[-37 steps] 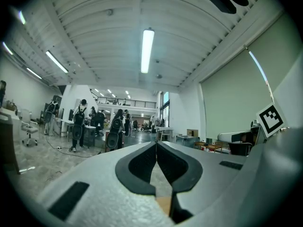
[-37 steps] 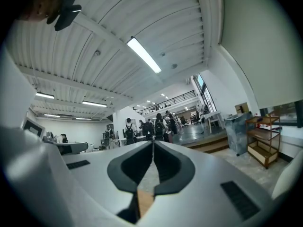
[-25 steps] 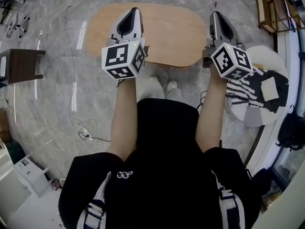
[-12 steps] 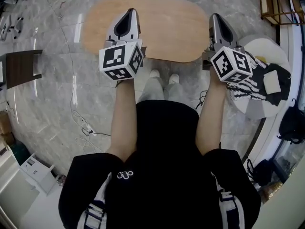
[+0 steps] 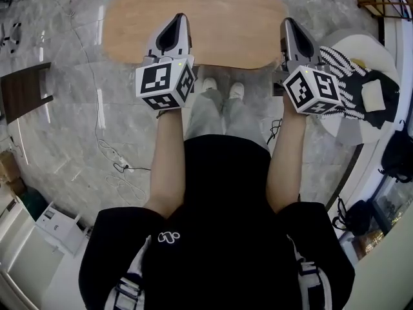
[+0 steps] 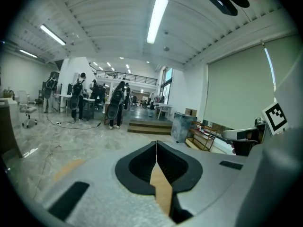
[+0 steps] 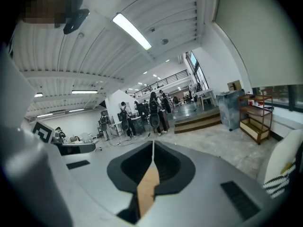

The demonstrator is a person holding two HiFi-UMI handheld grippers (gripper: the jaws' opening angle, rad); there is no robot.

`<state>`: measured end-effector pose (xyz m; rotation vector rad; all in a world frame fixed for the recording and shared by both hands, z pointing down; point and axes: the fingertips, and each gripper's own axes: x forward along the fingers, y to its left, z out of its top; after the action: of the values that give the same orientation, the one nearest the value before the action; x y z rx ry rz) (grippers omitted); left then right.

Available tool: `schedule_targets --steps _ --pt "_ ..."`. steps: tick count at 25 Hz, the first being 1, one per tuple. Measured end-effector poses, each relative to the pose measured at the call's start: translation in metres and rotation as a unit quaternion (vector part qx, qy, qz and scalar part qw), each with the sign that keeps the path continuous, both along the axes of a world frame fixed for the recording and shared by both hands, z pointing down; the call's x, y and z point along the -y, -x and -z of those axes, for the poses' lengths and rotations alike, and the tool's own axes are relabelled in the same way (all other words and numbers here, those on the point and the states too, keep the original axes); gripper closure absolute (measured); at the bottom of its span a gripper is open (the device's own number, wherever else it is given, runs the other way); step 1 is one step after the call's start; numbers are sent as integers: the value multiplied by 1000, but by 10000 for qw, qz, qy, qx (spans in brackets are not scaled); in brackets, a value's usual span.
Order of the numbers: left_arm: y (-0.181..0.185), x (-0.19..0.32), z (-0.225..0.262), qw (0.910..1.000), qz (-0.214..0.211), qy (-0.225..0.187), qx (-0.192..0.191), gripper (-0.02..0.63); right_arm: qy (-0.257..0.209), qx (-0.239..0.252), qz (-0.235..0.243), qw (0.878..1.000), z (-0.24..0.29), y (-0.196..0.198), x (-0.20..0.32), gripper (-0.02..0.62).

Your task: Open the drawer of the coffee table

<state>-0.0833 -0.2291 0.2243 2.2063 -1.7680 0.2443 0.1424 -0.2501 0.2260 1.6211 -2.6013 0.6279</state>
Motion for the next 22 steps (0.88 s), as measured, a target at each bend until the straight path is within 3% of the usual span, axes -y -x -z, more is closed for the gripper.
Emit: schedule_targets --steps 22 --pt "15 -65 -172 9876 -179 1560 35 595 1355 -216 229 9903 -160 5 -53 583"
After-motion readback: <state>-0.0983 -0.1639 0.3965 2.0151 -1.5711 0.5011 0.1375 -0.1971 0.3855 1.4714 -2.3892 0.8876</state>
